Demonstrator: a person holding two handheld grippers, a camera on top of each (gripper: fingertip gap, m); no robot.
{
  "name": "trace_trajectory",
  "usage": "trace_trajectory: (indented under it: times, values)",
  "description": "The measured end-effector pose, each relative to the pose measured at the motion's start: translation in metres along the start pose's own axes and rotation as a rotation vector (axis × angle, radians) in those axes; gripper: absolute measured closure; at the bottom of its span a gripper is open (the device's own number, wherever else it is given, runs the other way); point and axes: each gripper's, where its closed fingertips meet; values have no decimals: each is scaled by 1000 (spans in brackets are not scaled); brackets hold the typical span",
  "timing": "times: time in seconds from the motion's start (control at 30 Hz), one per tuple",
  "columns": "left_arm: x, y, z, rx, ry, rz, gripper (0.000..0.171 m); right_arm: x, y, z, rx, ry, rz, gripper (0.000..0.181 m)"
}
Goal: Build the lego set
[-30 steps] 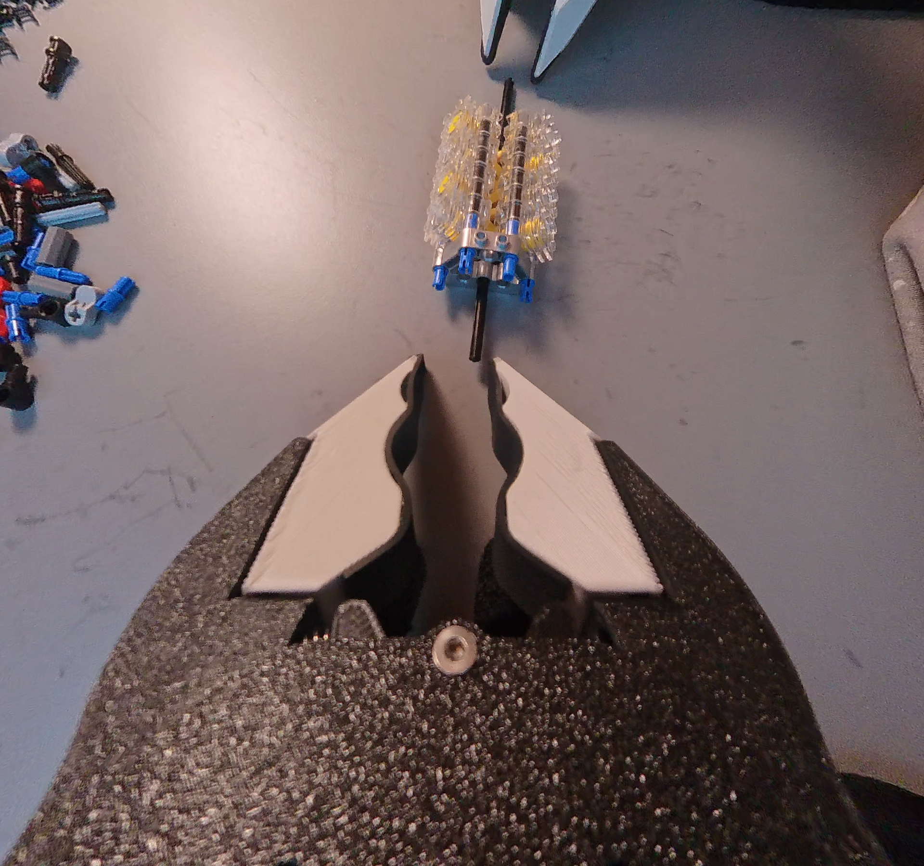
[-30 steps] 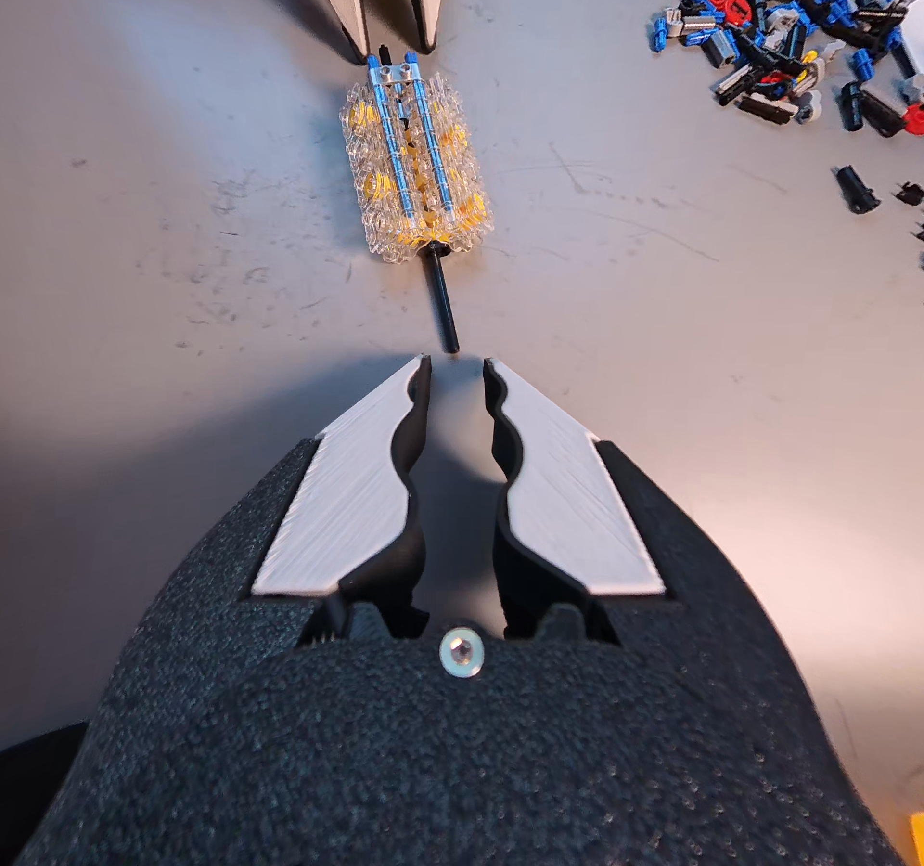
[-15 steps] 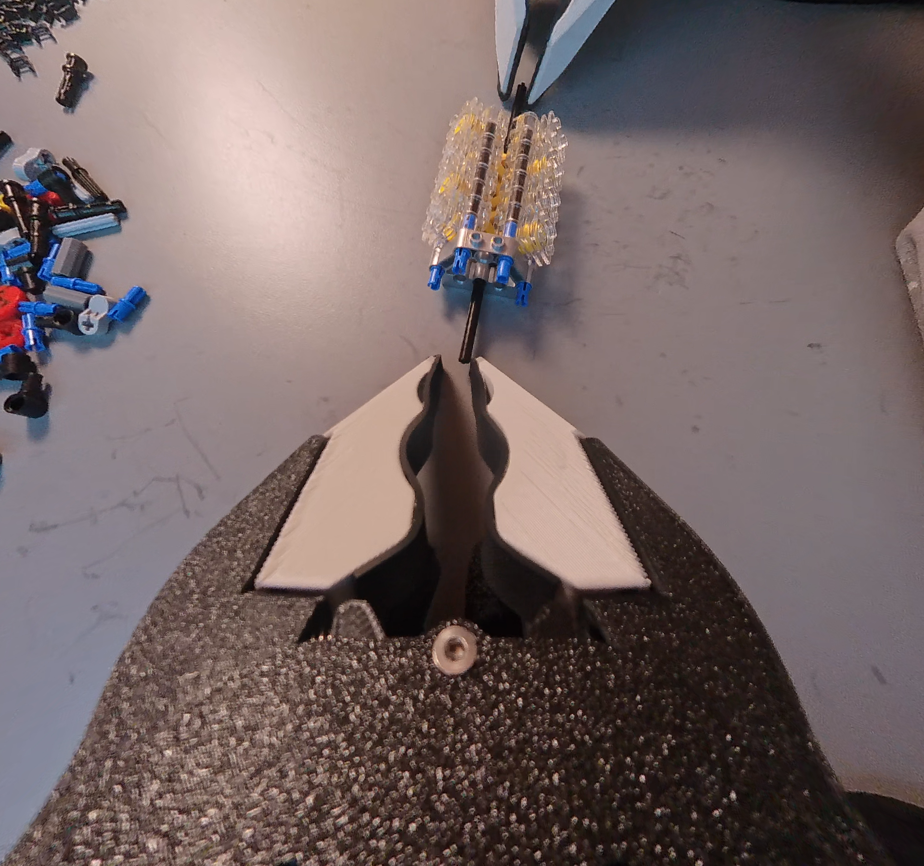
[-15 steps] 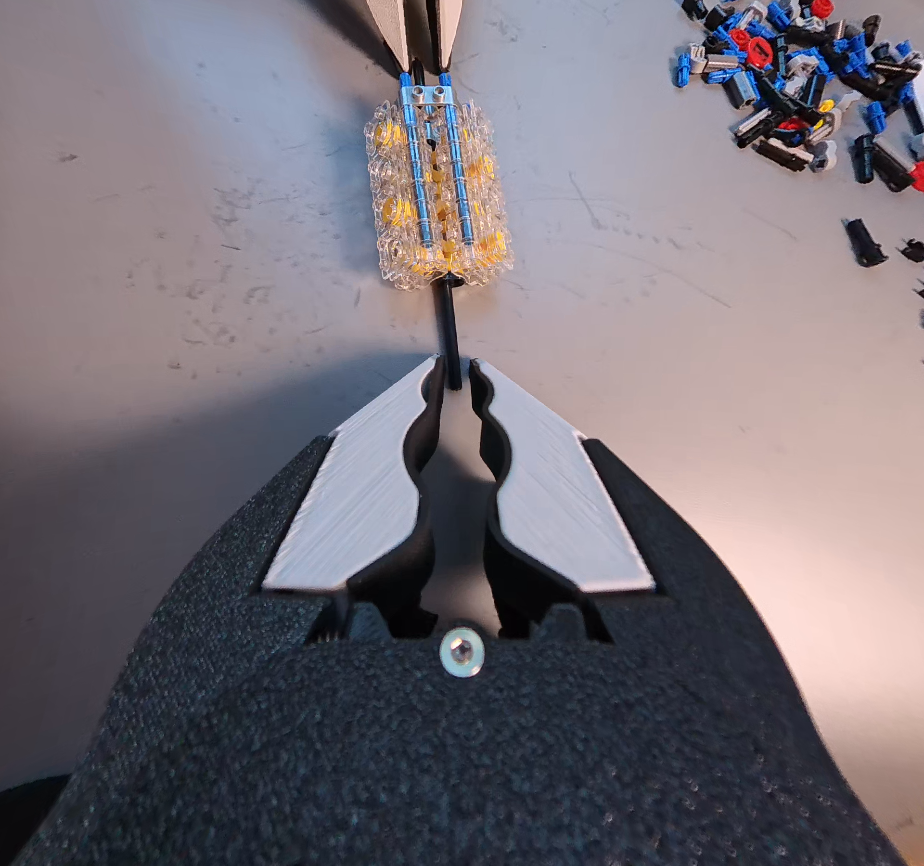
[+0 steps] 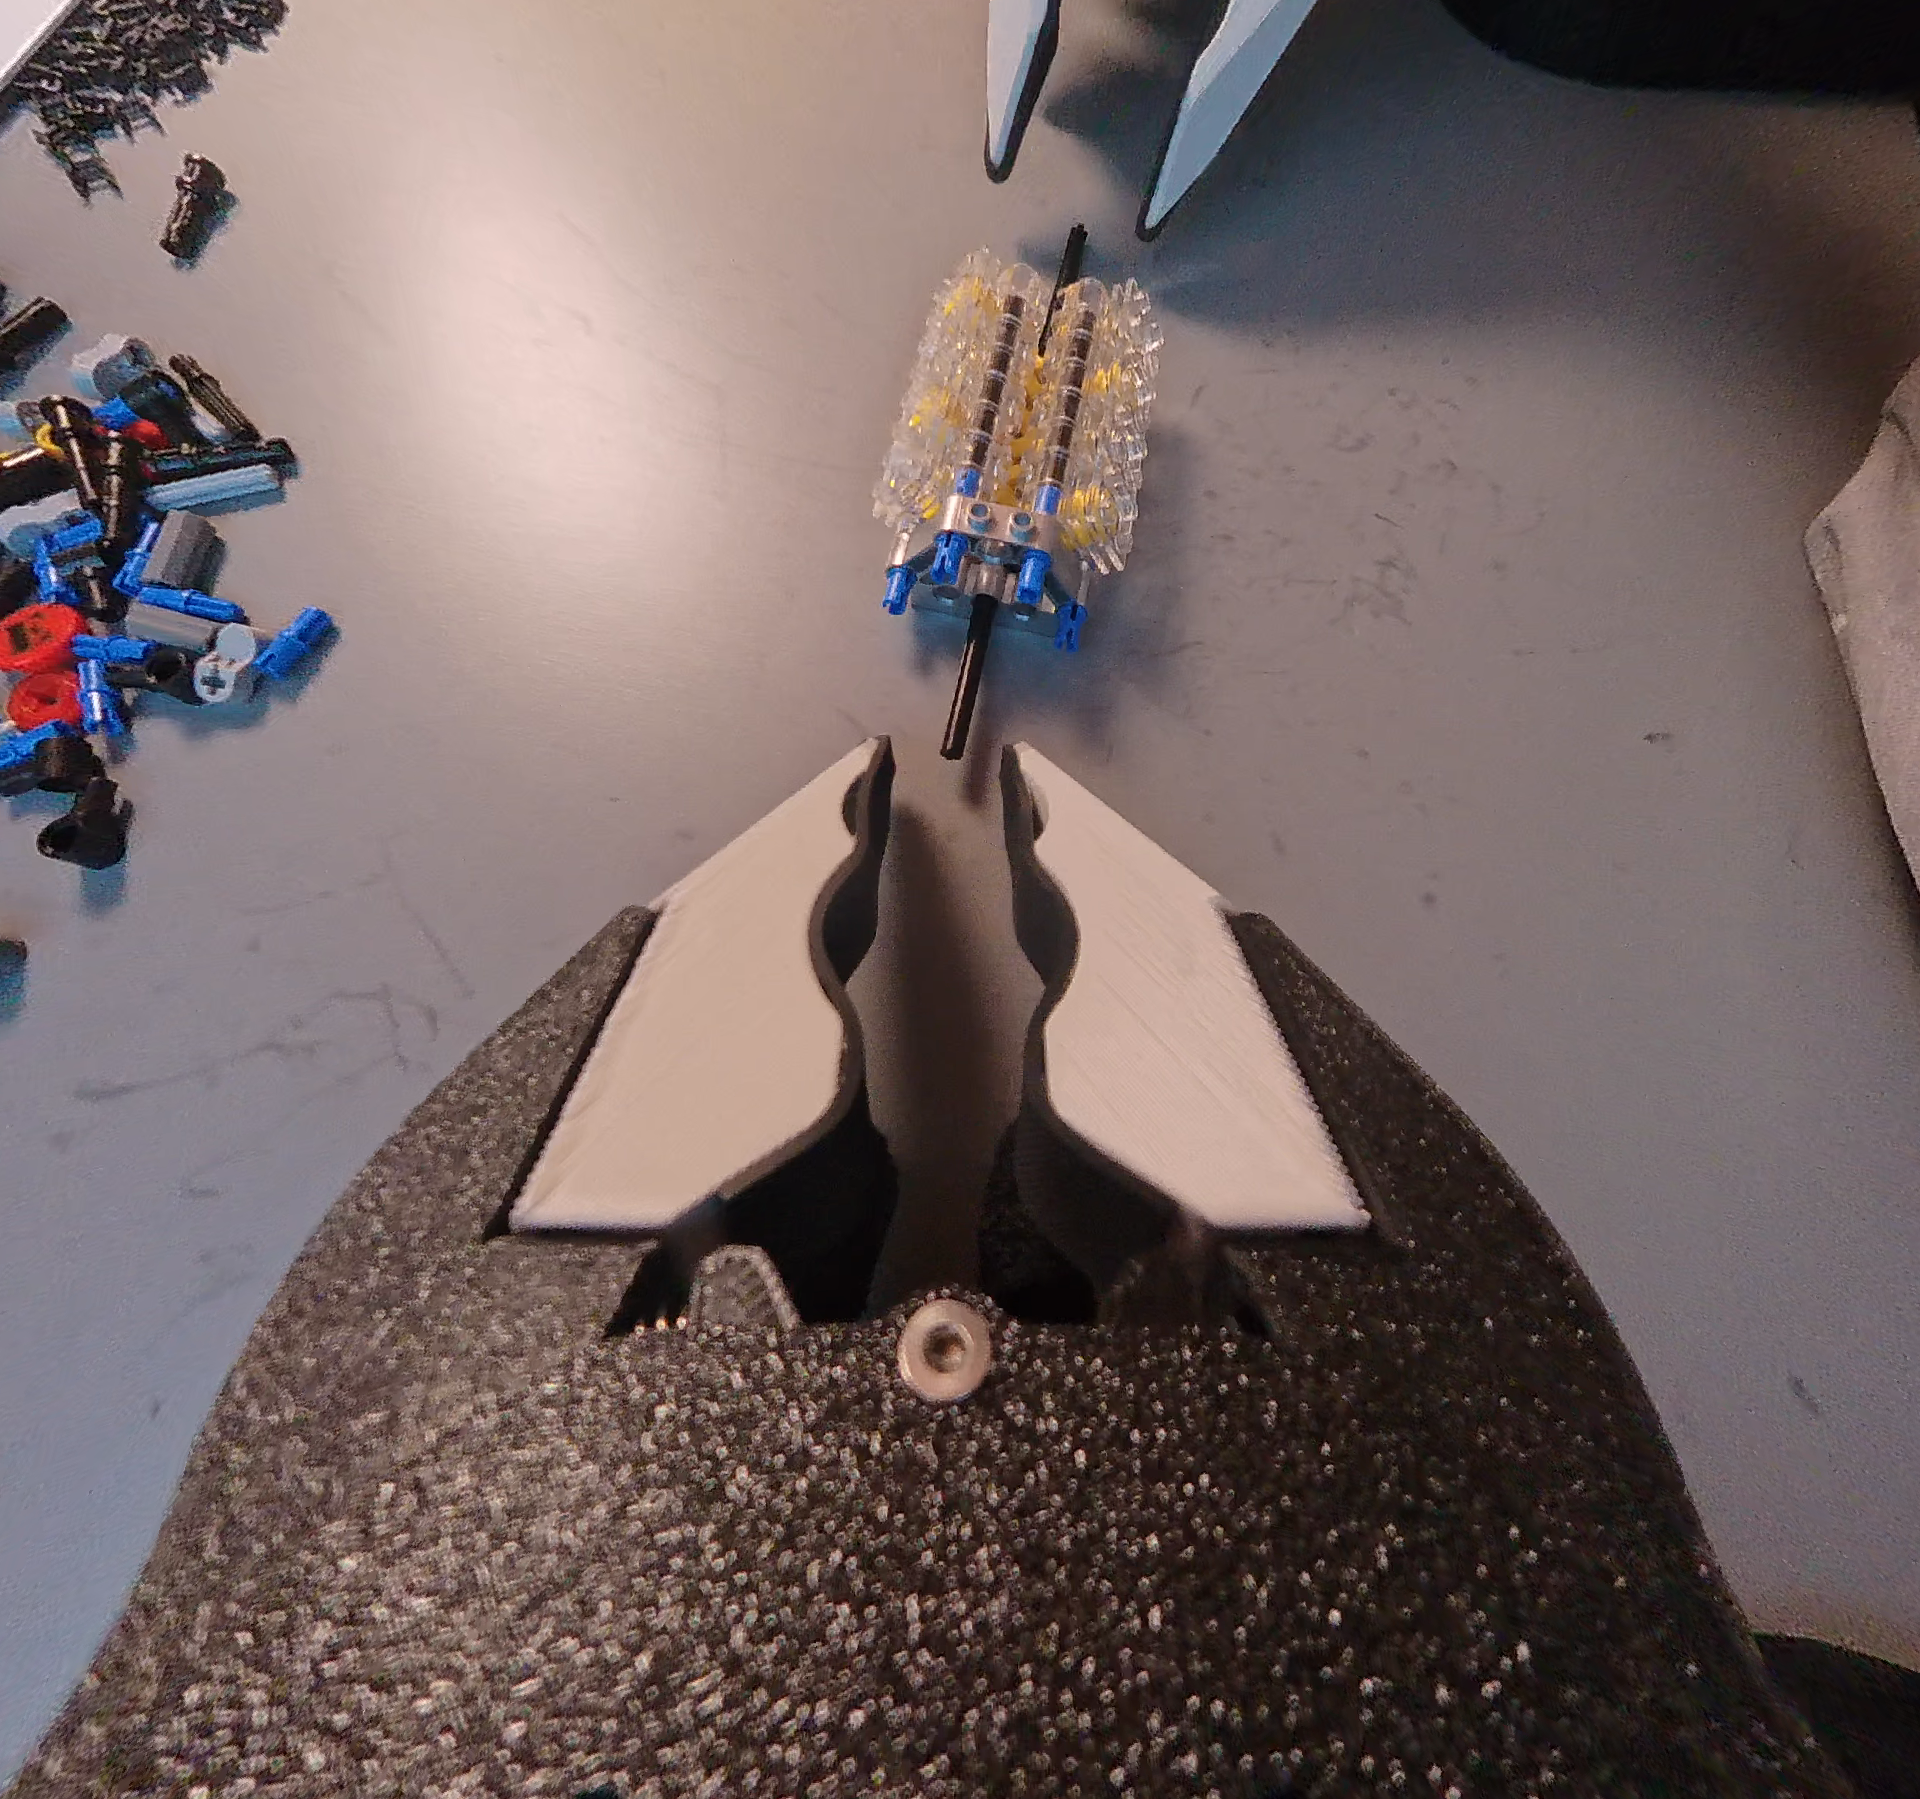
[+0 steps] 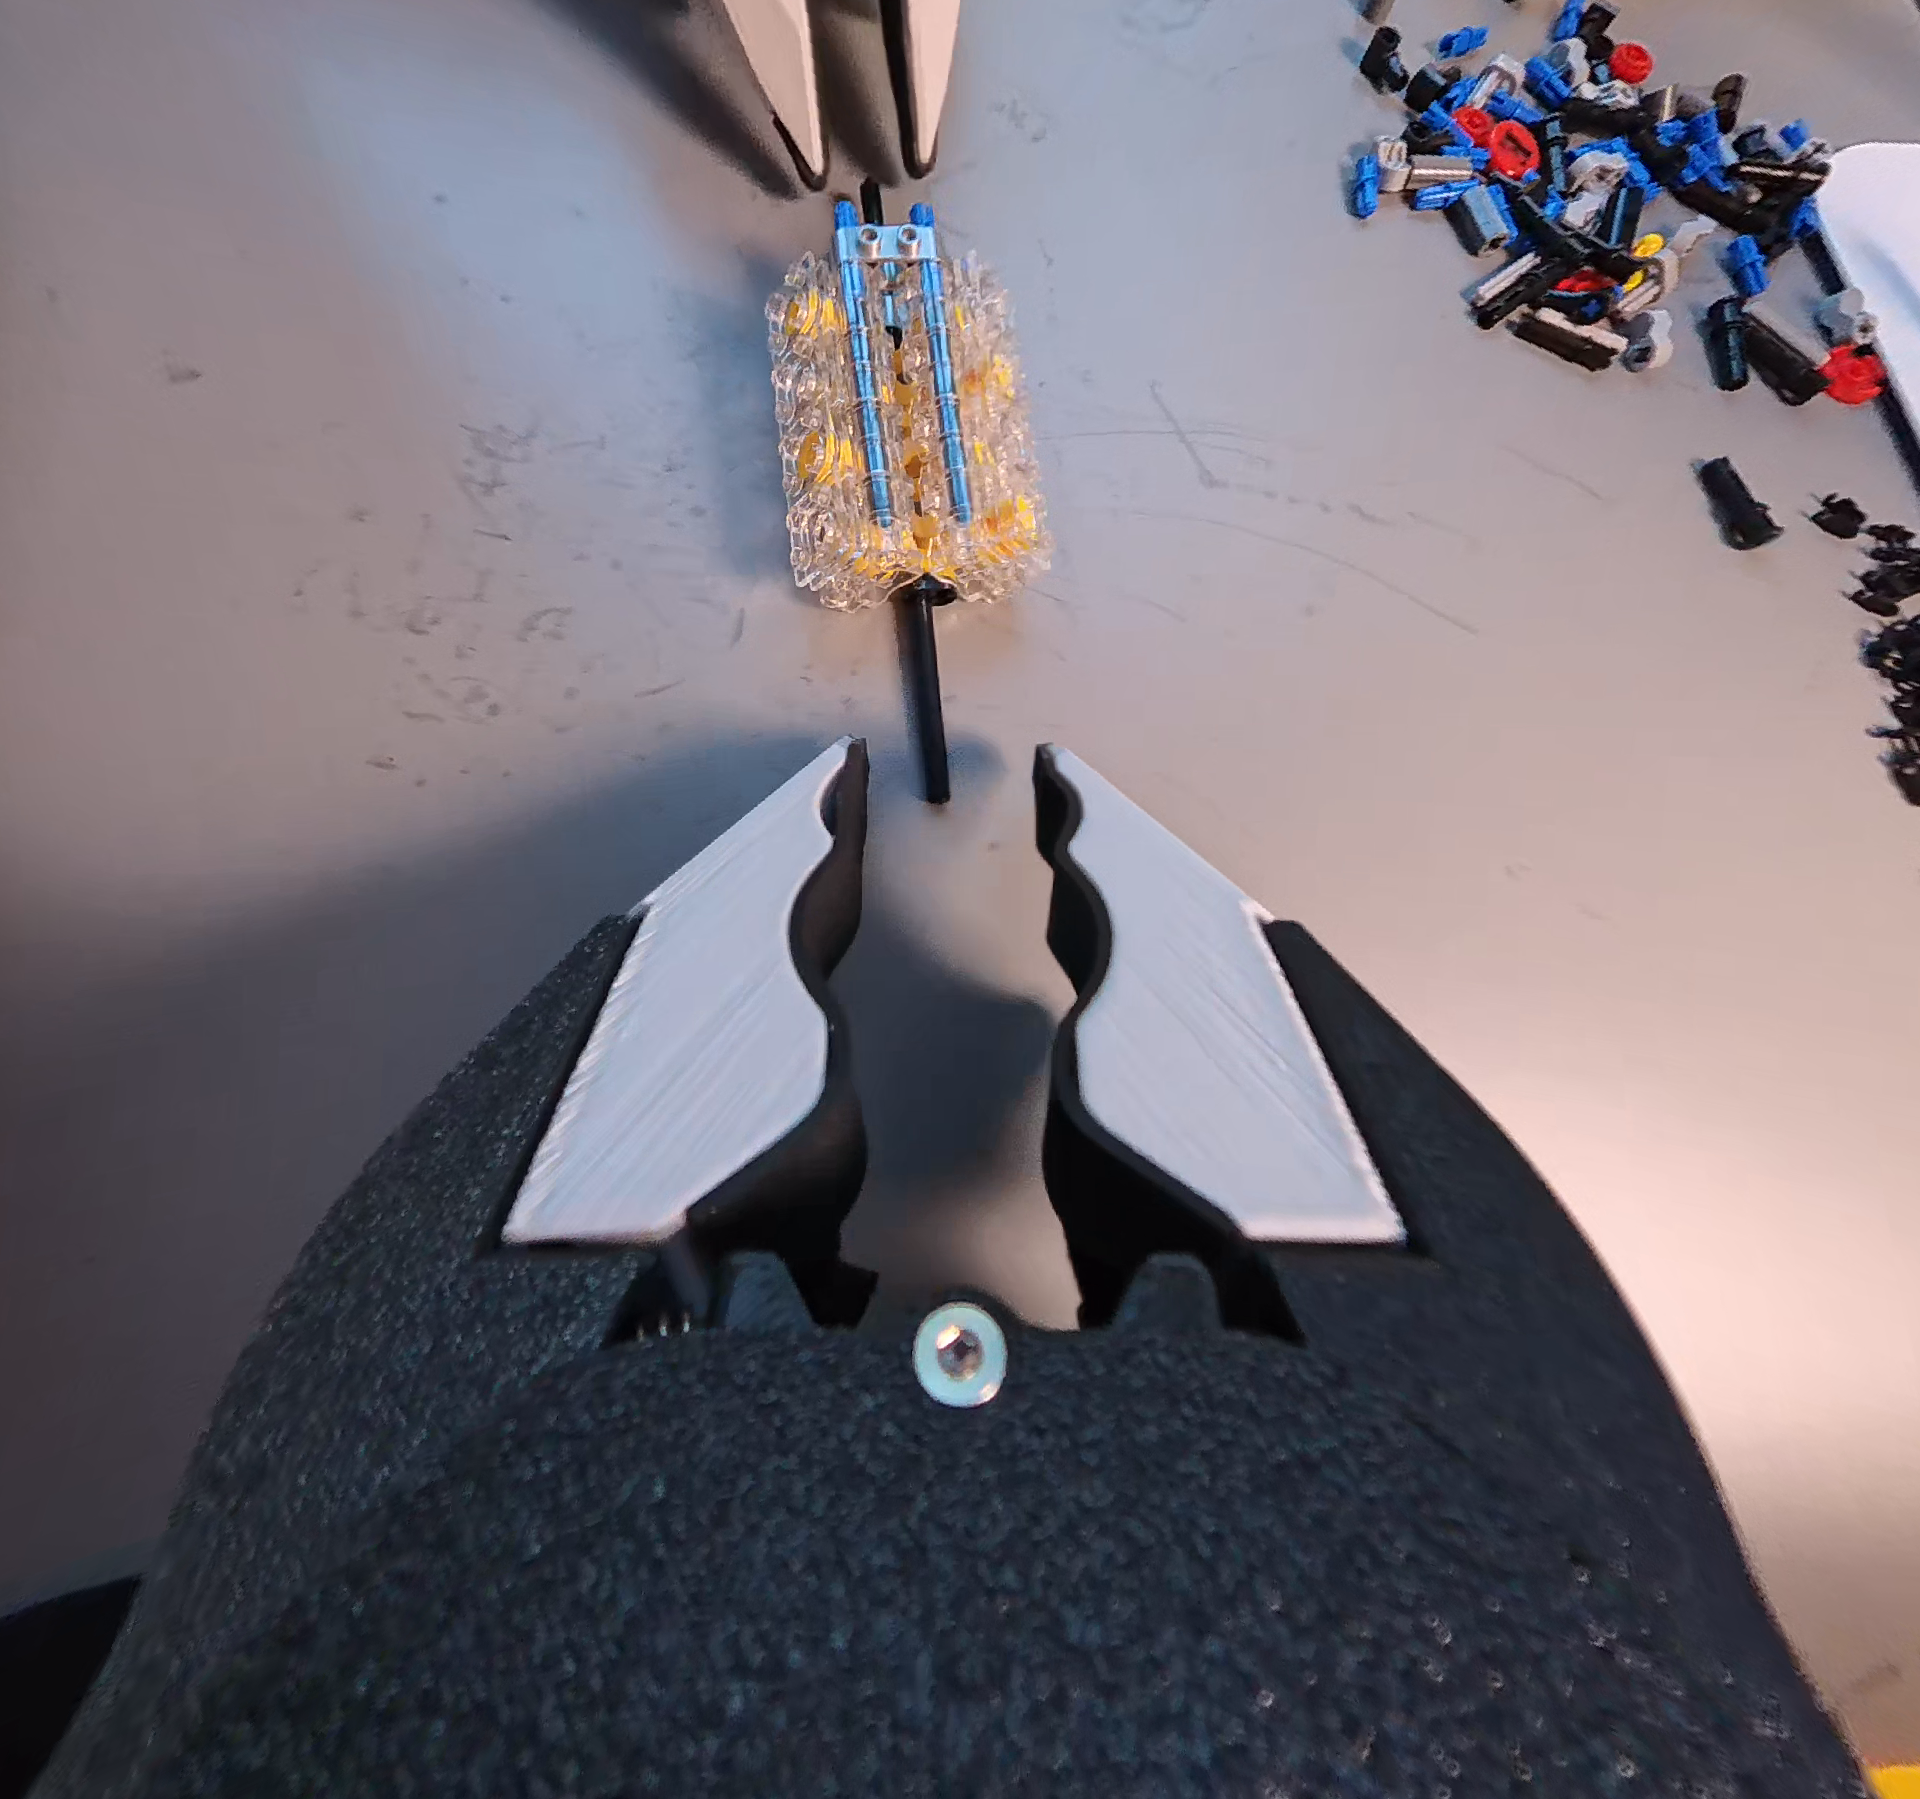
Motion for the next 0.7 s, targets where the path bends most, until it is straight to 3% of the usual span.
trace_trajectory:
  times: [0.2,0.43,0.7]
  values:
    - [0,1,1,-6,-6,2,148,11,-4,-10,62,19,68,131]
    - [-13,-1,-1,7,-68,-32,148,27,-8,-20,130,66,143,123]
    - [-56,-22,-34,233,-248,-188,148,48,-12,-37,226,154,213,126]
Point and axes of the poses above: each gripper's, where its closed fingertips meet, z out along the fingers, y out of its underside, x = y × z across the jaws, and after that the axes turned 12 degrees about -x, right-handed
